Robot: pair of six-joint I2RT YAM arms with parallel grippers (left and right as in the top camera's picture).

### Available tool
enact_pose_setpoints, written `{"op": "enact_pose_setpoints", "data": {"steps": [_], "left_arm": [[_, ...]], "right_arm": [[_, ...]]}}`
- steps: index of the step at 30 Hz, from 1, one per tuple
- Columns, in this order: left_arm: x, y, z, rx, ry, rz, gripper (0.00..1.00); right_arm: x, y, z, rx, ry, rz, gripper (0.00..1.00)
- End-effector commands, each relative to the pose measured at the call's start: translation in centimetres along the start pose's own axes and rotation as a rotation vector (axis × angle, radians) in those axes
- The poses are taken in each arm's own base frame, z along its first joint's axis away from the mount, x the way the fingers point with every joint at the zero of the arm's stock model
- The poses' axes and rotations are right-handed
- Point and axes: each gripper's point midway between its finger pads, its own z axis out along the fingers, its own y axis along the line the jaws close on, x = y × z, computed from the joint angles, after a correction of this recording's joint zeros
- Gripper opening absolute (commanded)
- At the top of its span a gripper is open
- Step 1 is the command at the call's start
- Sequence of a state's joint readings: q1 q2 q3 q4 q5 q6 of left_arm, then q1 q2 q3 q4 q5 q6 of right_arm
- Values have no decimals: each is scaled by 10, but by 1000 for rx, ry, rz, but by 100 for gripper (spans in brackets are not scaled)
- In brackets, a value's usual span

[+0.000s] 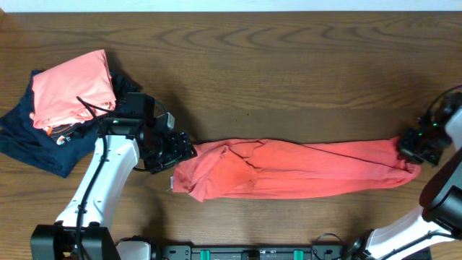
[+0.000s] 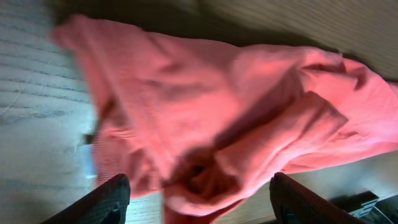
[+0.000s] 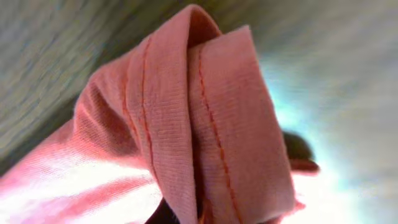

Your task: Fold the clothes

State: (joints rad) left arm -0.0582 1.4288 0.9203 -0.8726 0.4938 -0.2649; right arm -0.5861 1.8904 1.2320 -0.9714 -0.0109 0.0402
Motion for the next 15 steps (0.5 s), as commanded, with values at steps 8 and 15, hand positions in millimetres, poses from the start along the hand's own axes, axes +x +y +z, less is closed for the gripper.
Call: {"op": "enact_pose_setpoints", "data": {"steps": [8,15], "left_arm": [[-1,1,1,-8,-2,4,73],[1,2,1,-11,5,1,73]], "right_arm": [[29,47,-91,-81,-75,-105,1],[88,104,-91,-32,54,-324,1]]}}
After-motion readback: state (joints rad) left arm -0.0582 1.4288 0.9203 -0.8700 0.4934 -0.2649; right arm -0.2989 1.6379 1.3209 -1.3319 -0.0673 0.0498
